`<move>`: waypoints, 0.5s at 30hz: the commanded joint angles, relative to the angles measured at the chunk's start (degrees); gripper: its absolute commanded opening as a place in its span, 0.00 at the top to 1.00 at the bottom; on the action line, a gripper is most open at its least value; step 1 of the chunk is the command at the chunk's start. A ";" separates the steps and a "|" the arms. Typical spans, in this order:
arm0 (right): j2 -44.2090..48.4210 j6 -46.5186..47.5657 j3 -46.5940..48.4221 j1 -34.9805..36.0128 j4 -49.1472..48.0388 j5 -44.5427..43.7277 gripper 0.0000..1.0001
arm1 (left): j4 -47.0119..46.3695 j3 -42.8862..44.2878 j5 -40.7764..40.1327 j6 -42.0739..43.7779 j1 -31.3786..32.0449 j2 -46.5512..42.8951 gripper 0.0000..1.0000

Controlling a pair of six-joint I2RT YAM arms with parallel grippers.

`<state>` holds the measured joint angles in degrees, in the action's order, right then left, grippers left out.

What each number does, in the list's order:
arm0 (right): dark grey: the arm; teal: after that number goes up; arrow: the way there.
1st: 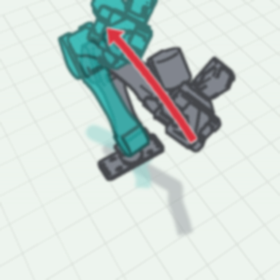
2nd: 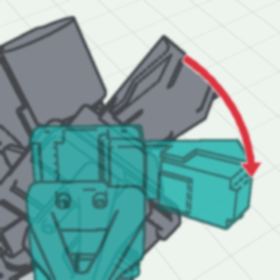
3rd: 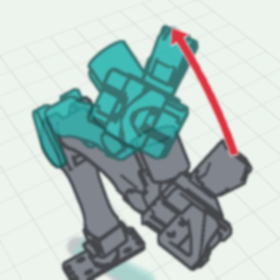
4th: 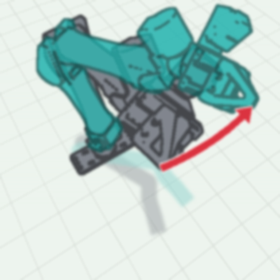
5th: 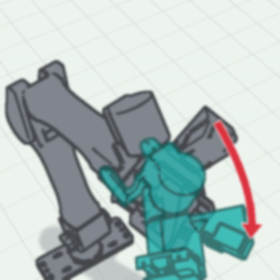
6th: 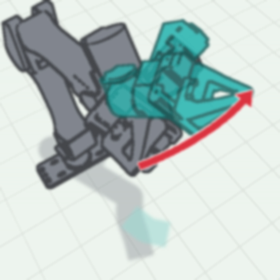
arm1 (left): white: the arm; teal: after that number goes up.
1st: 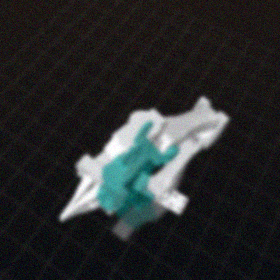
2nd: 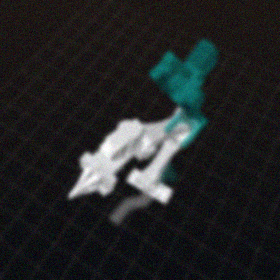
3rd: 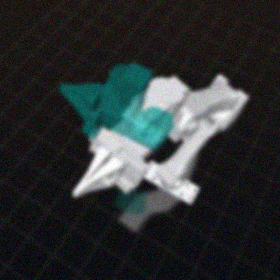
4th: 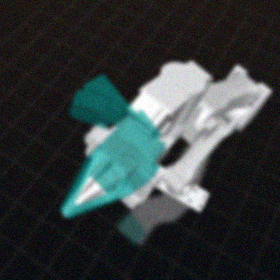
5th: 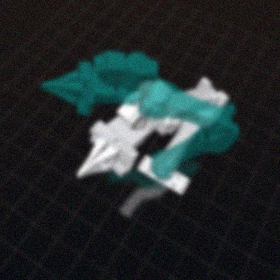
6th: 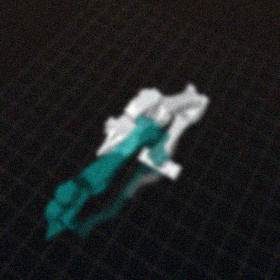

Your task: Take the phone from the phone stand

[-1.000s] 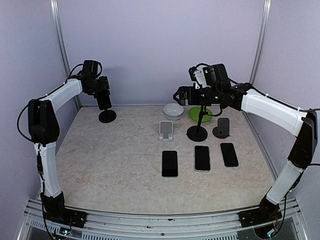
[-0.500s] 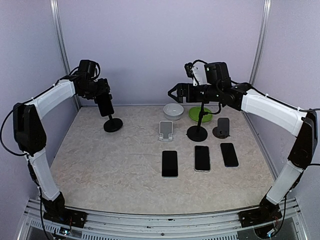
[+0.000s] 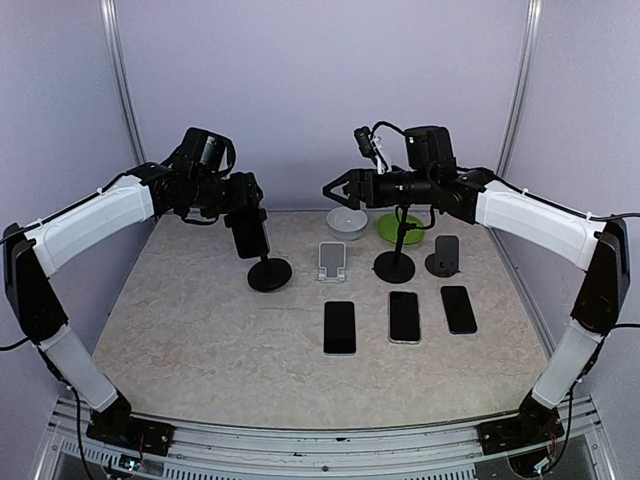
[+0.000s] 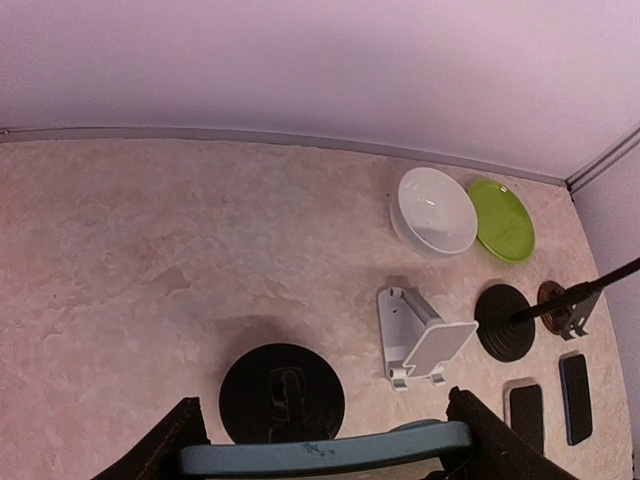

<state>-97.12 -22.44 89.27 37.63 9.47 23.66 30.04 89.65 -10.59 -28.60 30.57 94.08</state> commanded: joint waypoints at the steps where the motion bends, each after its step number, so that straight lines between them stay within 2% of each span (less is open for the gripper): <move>1: -2.31 -1.17 -0.65 2.11 -3.43 7.14 0.23 | -5.19 -1.78 -4.48 -4.04 4.29 -5.48 0.71; 9: -7.00 -3.02 -2.07 4.90 -7.60 13.19 0.31 | -4.83 -4.54 -9.09 -5.90 10.39 -7.09 0.73; 15: -9.71 -6.13 -3.52 6.03 -12.32 14.87 0.33 | -5.38 -6.26 -9.39 -5.03 11.31 -8.12 0.73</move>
<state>-105.14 -25.63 87.09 42.94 2.63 35.59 30.48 83.40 -17.43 -33.23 41.63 89.93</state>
